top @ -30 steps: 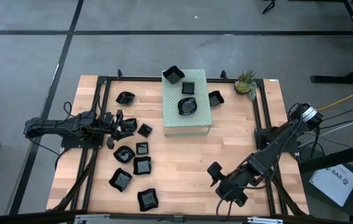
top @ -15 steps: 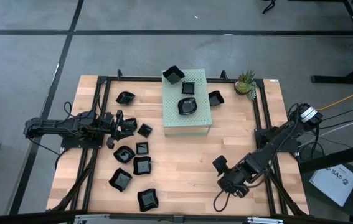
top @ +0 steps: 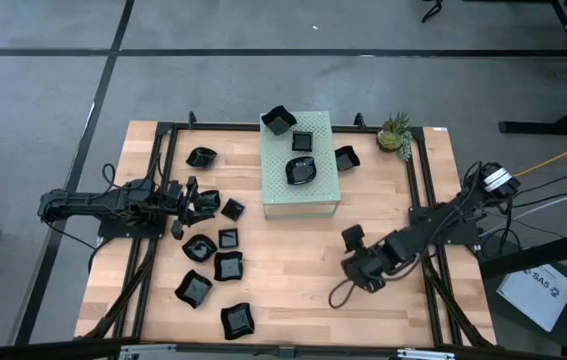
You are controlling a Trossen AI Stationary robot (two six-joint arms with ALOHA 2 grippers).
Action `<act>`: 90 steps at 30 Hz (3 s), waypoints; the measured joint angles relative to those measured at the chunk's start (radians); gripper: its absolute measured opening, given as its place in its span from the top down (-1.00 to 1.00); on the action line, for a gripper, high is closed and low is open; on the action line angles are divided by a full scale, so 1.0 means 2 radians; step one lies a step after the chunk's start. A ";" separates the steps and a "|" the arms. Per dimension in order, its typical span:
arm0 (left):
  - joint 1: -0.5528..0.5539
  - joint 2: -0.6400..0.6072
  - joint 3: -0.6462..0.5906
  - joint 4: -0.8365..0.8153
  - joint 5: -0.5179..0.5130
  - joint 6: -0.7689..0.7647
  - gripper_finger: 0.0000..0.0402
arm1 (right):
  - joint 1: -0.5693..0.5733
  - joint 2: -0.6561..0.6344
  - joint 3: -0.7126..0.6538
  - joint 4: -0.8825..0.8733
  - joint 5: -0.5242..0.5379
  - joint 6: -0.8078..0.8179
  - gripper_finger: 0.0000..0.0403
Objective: Pick & Place Mini shaped plates
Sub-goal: Stack the black distorted square plate on top of the black distorted square plates on the shelf
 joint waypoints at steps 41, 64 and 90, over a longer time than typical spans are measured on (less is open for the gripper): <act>0.000 0.000 0.000 0.000 0.000 0.000 0.24 | -0.350 -0.093 -0.024 0.045 0.012 0.140 -0.23; 0.000 0.000 0.000 0.000 0.000 0.000 0.24 | -0.374 -0.103 -0.039 0.036 0.009 0.175 -0.23; 0.000 0.000 0.000 0.000 0.000 0.000 0.24 | -0.306 -0.103 -0.090 0.084 -0.048 0.153 -0.23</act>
